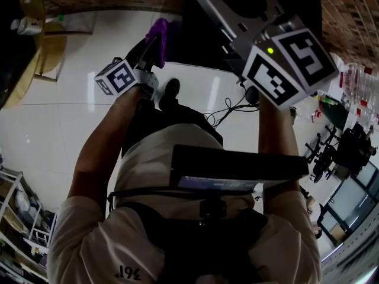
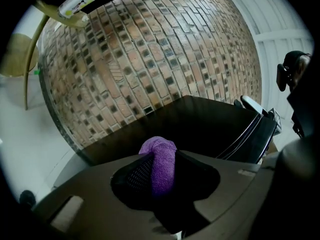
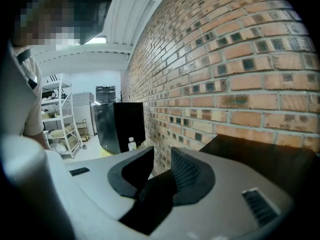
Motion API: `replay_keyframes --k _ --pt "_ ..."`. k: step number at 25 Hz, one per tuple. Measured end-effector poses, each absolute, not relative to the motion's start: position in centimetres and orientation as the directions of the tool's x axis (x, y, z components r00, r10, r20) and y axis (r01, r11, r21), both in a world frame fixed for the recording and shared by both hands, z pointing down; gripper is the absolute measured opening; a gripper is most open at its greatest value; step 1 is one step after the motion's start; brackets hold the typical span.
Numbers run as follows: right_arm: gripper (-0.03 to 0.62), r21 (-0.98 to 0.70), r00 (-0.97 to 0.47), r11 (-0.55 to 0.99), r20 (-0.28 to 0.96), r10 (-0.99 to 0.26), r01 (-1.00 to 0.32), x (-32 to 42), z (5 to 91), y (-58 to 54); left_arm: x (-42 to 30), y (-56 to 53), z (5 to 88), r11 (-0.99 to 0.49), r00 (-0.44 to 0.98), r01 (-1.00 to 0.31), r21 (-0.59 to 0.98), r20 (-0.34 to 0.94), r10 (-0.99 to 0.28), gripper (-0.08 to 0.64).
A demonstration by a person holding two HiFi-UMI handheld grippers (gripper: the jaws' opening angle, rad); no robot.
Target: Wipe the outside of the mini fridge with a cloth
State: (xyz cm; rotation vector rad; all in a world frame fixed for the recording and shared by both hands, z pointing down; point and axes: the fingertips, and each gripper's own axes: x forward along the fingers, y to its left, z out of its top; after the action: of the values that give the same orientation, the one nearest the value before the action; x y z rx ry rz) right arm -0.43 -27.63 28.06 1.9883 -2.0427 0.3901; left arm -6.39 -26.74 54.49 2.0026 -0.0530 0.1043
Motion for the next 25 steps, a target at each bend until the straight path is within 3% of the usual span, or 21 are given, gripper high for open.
replay_keyframes --k 25 --pt "0.103 -0.021 -0.020 0.013 0.359 -0.933 -1.000 -0.3 27.8 -27.7 -6.6 -26.1 64.5 -0.442 0.958 -0.232 0.867 0.282 0.051 0.114"
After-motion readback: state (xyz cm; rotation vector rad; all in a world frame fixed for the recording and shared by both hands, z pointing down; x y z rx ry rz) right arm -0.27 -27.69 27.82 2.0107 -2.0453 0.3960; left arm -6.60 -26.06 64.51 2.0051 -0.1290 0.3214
